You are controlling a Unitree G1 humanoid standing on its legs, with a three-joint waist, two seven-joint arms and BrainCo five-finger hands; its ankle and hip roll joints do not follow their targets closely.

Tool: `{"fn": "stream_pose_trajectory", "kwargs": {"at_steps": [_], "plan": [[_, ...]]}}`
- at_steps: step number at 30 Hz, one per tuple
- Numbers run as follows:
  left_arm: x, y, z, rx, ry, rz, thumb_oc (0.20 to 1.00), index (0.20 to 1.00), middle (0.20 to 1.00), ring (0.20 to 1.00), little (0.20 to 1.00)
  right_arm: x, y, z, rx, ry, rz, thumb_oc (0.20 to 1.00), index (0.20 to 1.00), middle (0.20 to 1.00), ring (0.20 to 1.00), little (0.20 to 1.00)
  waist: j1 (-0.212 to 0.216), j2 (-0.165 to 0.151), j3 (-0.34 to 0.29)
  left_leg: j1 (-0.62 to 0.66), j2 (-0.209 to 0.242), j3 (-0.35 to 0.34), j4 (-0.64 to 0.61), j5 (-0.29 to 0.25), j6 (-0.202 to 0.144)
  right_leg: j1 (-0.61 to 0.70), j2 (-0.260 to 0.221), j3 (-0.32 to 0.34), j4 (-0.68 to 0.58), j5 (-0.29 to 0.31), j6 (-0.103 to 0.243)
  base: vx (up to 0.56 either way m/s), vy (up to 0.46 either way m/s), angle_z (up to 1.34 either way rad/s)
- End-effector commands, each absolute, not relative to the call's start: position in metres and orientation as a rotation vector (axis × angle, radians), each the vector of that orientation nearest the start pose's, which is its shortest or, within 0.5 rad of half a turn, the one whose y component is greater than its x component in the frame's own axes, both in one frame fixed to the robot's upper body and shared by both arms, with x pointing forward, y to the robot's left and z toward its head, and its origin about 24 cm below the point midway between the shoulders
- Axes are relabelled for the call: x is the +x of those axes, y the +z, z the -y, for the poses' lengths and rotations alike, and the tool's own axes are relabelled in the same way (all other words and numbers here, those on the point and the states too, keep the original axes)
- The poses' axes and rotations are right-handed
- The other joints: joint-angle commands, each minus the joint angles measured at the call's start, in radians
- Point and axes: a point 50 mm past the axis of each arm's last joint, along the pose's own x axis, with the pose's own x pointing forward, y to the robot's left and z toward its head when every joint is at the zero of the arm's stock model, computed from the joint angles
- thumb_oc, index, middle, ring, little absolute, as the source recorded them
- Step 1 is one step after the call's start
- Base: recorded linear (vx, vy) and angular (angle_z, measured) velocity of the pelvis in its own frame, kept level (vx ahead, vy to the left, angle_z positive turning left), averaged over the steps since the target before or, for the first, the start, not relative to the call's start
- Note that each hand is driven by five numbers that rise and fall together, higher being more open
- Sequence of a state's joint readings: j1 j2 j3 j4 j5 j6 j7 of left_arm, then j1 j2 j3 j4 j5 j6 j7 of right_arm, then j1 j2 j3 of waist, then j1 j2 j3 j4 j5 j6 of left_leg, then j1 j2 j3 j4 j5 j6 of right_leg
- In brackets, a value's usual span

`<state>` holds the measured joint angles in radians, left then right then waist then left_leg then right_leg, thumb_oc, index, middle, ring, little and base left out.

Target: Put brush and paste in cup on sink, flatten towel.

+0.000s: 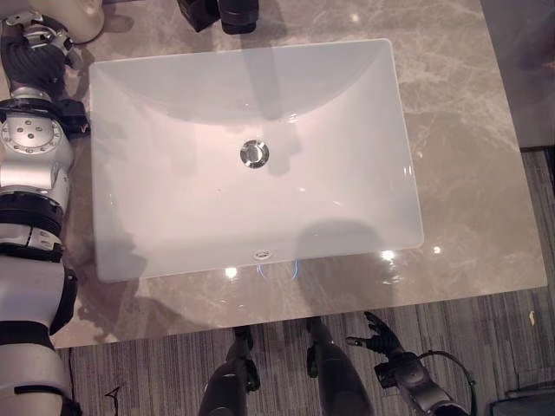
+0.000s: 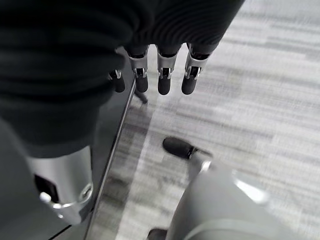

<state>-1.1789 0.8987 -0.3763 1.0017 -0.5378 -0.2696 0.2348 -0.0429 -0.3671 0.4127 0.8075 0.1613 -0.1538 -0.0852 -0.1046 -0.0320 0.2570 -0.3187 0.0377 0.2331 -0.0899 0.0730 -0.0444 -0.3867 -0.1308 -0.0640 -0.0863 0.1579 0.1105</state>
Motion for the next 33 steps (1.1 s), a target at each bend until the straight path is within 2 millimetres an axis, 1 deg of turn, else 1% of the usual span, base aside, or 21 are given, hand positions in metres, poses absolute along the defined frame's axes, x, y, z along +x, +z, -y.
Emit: {"fn": "stream_pose_trajectory", "kwargs": {"at_steps": [1,7,11,12,14,16,17,18,20,21,22,23,24,25,26,27,28,30,31,32,33], "plan": [[0.367,0.310,-0.333,0.383,0.579,0.452,0.200,0.200,0.200,0.200,0.200,0.194,-0.095,0.218,-0.360,0.123,-0.614,1.000,1.000,1.000,1.000,1.000,0.022,0.030,0.010,0.028,-0.023,0.000,0.007,-0.004,0.012,0.058,-0.044,-0.003,-0.001,0.101,0.106,0.00,0.000,0.00],[0.371,0.303,-0.323,0.381,0.562,0.460,0.200,0.200,0.200,0.200,0.200,0.197,-0.093,0.213,-0.367,0.137,-0.601,1.000,1.000,1.000,1.000,1.000,0.024,0.027,0.005,0.033,-0.037,-0.021,0.034,-0.021,0.021,0.092,-0.059,-0.020,0.006,0.108,0.108,0.02,0.016,0.06],[0.380,0.284,-0.297,0.370,0.503,0.476,0.200,0.200,0.200,0.200,0.200,0.190,-0.100,0.214,-0.365,0.120,-0.640,1.000,1.000,1.000,1.000,1.000,0.024,0.031,-0.004,0.063,-0.042,-0.043,0.064,-0.051,0.037,0.105,-0.063,-0.025,0.130,0.053,0.097,0.04,0.063,0.24],[0.380,0.284,-0.297,0.369,0.503,0.476,0.200,0.200,0.200,0.200,0.200,0.189,-0.100,0.214,-0.366,0.120,-0.641,1.000,1.000,1.000,1.000,1.000,0.024,0.032,-0.004,0.064,-0.043,-0.043,0.064,-0.051,0.037,0.105,-0.063,-0.025,0.131,0.052,0.097,0.06,0.074,0.18],[0.381,0.262,-0.287,0.364,0.455,0.453,0.200,0.200,0.200,0.200,0.200,0.182,-0.105,0.217,-0.366,0.111,-0.676,1.000,1.000,1.000,1.000,1.000,0.026,0.040,-0.003,0.117,-0.052,-0.049,0.071,-0.068,0.048,0.107,-0.064,-0.024,0.218,0.044,0.096,0.10,0.147,0.10],[0.381,0.257,-0.285,0.361,0.441,0.451,0.200,0.200,0.200,0.200,0.200,0.181,-0.106,0.218,-0.369,0.113,-0.681,1.000,1.000,1.000,1.000,1.000,0.025,0.043,0.000,0.135,-0.054,-0.050,0.071,-0.073,0.052,0.110,-0.065,-0.024,0.243,0.043,0.097,0.06,0.114,0.03],[0.381,0.248,-0.282,0.348,0.424,0.433,0.200,0.200,0.200,0.200,0.200,0.180,-0.106,0.219,-0.369,0.110,-0.682,1.000,1.000,1.000,1.000,1.000,0.026,0.046,0.002,0.151,-0.059,-0.055,0.075,-0.076,0.058,0.111,-0.065,-0.022,0.281,0.045,0.096,0.07,0.145,0.00],[0.382,0.234,-0.279,0.352,0.402,0.403,0.200,0.200,0.200,0.200,0.200,0.176,-0.107,0.221,-0.367,0.110,-0.693,1.000,1.000,1.000,1.000,1.000,0.027,0.056,0.000,0.194,-0.067,-0.062,0.062,-0.082,0.071,0.107,-0.069,-0.020,0.352,0.054,0.097,0.08,0.209,0.03],[0.379,0.225,-0.281,0.407,0.383,0.377,0.200,0.200,0.200,0.200,0.200,0.174,-0.107,0.223,-0.374,0.114,-0.696,1.000,1.000,1.000,1.000,1.000,0.028,0.068,-0.006,0.238,-0.076,-0.068,0.033,-0.078,0.083,0.090,-0.070,-0.019,0.444,0.083,0.097,0.06,0.185,0.10],[0.378,0.222,-0.283,0.424,0.379,0.366,0.200,0.200,0.200,0.200,0.200,0.172,-0.107,0.223,-0.374,0.118,-0.698,1.000,1.000,1.000,1.000,1.000,0.026,0.071,-0.004,0.259,-0.076,-0.068,0.022,-0.078,0.088,0.081,-0.065,-0.021,0.490,0.081,0.097,0.02,0.095,0.09],[0.378,0.222,-0.283,0.424,0.379,0.366,0.200,0.200,0.200,0.200,0.200,0.172,-0.107,0.223,-0.374,0.118,-0.698,1.000,1.000,1.000,1.000,1.000,0.027,0.072,-0.006,0.255,-0.075,-0.067,0.022,-0.077,0.087,0.079,-0.064,-0.021,0.487,0.084,0.097,0.04,0.078,0.08],[0.378,0.217,-0.283,0.427,0.375,0.349,0.200,0.200,0.200,0.200,0.200,0.170,-0.107,0.224,-0.373,0.116,-0.702,1.000,1.000,1.000,1.000,1.000,0.020,0.081,-0.006,0.275,-0.073,-0.073,0.019,-0.081,0.089,0.070,-0.036,-0.010,0.531,0.067,0.098,0.06,0.074,0.09],[0.381,0.211,-0.275,0.411,0.341,0.334,0.200,0.200,0.200,0.200,0.200,0.168,-0.108,0.226,-0.364,0.113,-0.710,1.000,1.000,1.000,1.000,1.000,-0.009,0.092,-0.015,0.296,-0.073,-0.090,0.011,-0.076,0.081,0.030,0.078,0.051,0.519,-0.034,0.062,0.06,0.073,0.08],[0.381,0.211,-0.275,0.411,0.341,0.334,0.200,0.200,0.200,0.200,0.200,0.168,-0.108,0.226,-0.364,0.113,-0.710,1.000,1.000,1.000,1.000,1.000,-0.007,0.093,-0.017,0.293,-0.072,-0.088,0.010,-0.074,0.080,0.028,0.080,0.052,0.516,-0.030,0.061,0.09,0.073,0.12],[0.380,0.208,-0.278,0.427,0.336,0.319,0.200,0.200,0.200,0.200,0.200,0.164,-0.110,0.229,-0.362,0.104,-0.722,1.000,1.000,1.000,1.000,1.000,0.004,0.094,-0.033,0.296,-0.084,-0.087,0.005,-0.076,0.074,0.025,0.093,0.014,0.446,-0.074,0.039,0.05,0.033,0.31],[0.380,0.208,-0.278,0.427,0.336,0.319,0.200,0.200,0.200,0.200,0.200,0.164,-0.110,0.229,-0.363,0.104,-0.722,1.000,1.000,1.000,1.000,1.000,0.002,0.095,-0.033,0.296,-0.083,-0.089,0.005,-0.076,0.074,0.026,0.094,0.012,0.444,-0.074,0.038,0.16,-0.032,0.44],[0.380,0.203,-0.276,0.437,0.322,0.306,0.200,0.200,0.200,0.200,0.200,0.158,-0.113,0.232,-0.373,0.099,-0.746,1.000,1.000,1.000,1.000,1.000,-0.001,0.089,-0.053,0.307,-0.101,-0.108,0.003,-0.085,0.071,-0.001,0.127,-0.007,0.364,-0.063,0.025,0.18,-0.087,0.36],[0.380,0.201,-0.274,0.439,0.317,0.304,0.200,0.200,0.200,0.200,0.200,0.155,-0.114,0.234,-0.375,0.092,-0.755,1.000,1.000,1.000,1.000,1.000,-0.009,0.090,-0.057,0.321,-0.106,-0.120,0.003,-0.093,0.068,-0.017,0.133,-0.027,0.326,-0.047,0.025,0.19,-0.081,0.39],[0.380,0.194,-0.270,0.439,0.301,0.287,0.200,0.200,0.200,0.200,0.200,0.147,-0.117,0.235,-0.376,0.085,-0.779,1.000,1.000,1.000,1.000,1.000,-0.012,0.094,-0.068,0.356,-0.114,-0.140,0.003,-0.108,0.065,-0.015,0.113,-0.082,0.311,-0.040,0.022,0.19,-0.095,0.66],[0.380,0.190,-0.264,0.431,0.281,0.290,0.200,0.200,0.200,0.200,0.200,0.139,-0.120,0.235,-0.370,0.082,-0.799,1.000,1.000,1.000,1.000,1.000,-0.014,0.096,-0.074,0.377,-0.118,-0.159,0.003,-0.109,0.063,0.038,0.110,-0.089,0.271,-0.050,0.020,0.21,-0.124,0.84],[0.380,0.187,-0.260,0.428,0.267,0.286,0.200,0.200,0.200,0.200,0.200,0.138,-0.121,0.236,-0.367,0.081,-0.807,1.000,1.000,1.000,1.000,1.000,-0.019,0.097,-0.080,0.390,-0.115,-0.161,0.004,-0.117,0.059,0.069,0.126,-0.078,0.246,-0.062,0.009,0.13,-0.082,0.85]]}}
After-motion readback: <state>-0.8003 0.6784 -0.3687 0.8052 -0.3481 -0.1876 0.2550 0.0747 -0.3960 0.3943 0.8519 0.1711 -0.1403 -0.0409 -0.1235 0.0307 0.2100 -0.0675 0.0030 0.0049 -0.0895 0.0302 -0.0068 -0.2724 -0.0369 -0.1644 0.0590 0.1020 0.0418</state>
